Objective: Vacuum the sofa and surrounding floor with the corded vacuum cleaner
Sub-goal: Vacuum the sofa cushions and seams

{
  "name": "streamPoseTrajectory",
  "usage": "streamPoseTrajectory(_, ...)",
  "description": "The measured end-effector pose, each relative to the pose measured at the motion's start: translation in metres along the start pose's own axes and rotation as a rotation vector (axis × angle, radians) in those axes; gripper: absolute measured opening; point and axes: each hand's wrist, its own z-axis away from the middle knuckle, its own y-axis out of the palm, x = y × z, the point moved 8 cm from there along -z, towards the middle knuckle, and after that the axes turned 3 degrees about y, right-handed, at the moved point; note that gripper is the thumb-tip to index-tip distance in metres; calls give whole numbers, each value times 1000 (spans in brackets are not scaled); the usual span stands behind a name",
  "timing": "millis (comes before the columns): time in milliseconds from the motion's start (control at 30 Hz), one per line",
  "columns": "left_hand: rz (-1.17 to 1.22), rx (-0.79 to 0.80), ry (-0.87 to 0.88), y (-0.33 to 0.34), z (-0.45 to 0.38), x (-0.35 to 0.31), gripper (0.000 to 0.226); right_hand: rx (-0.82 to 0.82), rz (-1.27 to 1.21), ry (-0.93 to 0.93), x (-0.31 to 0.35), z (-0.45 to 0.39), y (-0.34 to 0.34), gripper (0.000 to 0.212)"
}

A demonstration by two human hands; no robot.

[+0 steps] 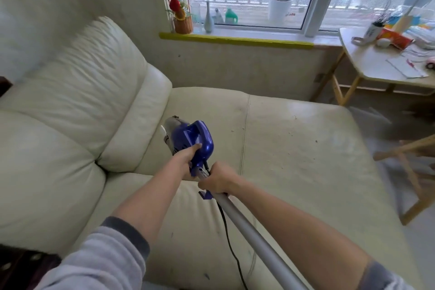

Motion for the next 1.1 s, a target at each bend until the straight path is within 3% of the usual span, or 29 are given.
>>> streamPoseTrajectory(233, -43, 7, -85, -1, -15, 14, 64, 14, 13, 47, -7, -8, 8, 14)
streamPoseTrajectory(367, -86, 41, -43, 23, 0, 8, 46, 0, -36, 77, -23, -9, 0, 22)
streamPoseTrajectory(1100, -116, 154, -4, 113, 40, 50, 47, -71, -110, 138, -106, 42, -28, 19)
